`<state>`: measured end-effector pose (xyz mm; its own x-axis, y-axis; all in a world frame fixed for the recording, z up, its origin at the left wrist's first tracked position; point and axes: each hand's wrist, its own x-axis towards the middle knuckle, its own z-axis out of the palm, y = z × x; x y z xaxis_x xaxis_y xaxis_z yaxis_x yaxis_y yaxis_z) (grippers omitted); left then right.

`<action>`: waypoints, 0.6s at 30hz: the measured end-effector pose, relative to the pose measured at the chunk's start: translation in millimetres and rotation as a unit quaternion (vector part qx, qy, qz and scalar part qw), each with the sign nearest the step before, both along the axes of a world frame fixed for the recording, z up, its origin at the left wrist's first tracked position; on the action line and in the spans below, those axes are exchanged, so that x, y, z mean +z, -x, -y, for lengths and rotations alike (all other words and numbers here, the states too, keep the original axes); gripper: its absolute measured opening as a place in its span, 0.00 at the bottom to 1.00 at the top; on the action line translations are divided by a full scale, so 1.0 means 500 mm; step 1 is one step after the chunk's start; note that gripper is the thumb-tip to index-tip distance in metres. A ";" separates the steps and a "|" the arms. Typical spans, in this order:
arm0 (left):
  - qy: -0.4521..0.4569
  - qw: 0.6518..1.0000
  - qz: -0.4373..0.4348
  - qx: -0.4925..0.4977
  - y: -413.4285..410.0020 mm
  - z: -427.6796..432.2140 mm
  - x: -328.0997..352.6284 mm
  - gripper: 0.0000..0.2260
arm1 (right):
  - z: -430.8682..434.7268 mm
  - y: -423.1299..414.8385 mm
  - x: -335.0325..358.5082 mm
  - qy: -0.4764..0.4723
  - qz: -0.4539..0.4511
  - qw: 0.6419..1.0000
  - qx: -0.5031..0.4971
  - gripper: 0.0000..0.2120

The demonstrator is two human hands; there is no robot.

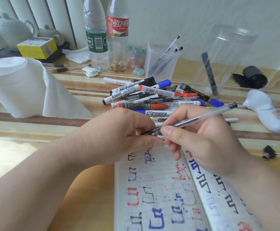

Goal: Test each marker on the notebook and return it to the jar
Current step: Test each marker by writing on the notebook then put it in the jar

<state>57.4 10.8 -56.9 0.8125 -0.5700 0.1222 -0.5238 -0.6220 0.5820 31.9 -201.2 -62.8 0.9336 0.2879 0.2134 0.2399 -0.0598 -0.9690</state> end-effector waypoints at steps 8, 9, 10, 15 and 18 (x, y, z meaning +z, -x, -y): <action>0.063 0.988 0.125 0.062 0.003 0.003 -0.006 0.23 | 0.007 -0.012 0.004 -0.048 0.027 0.998 -0.014 0.06; 0.062 0.987 0.131 0.071 0.002 0.003 -0.006 0.24 | 0.010 -0.014 0.006 -0.073 0.024 0.997 -0.020 0.07; 0.061 0.986 0.135 0.076 0.001 0.002 -0.006 0.24 | 0.012 -0.013 0.008 -0.092 0.032 0.995 -0.028 0.05; 0.054 0.983 0.162 0.064 0.002 0.002 -0.002 0.24 | 0.010 -0.010 0.011 -0.085 0.061 0.992 -0.065 0.03; 0.058 0.981 0.179 0.056 0.003 0.006 0.001 0.22 | 0.009 -0.008 0.018 -0.071 0.051 0.994 -0.069 0.05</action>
